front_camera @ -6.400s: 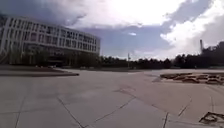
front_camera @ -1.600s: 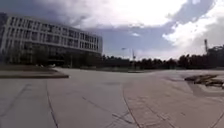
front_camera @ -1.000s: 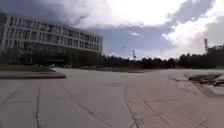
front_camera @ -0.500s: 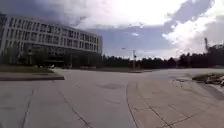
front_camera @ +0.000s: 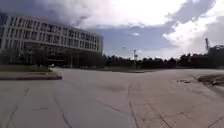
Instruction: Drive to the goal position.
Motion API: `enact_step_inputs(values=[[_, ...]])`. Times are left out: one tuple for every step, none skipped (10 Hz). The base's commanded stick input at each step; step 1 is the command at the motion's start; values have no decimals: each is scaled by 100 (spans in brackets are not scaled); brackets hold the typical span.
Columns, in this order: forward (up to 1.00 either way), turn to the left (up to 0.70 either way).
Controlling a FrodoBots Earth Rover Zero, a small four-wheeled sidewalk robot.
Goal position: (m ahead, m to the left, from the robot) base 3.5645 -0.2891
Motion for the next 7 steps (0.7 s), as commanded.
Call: enact_step_inputs(values=[[50,1],[50,1],[50,1],[50,1],[50,1],[50,1],[50,1]])
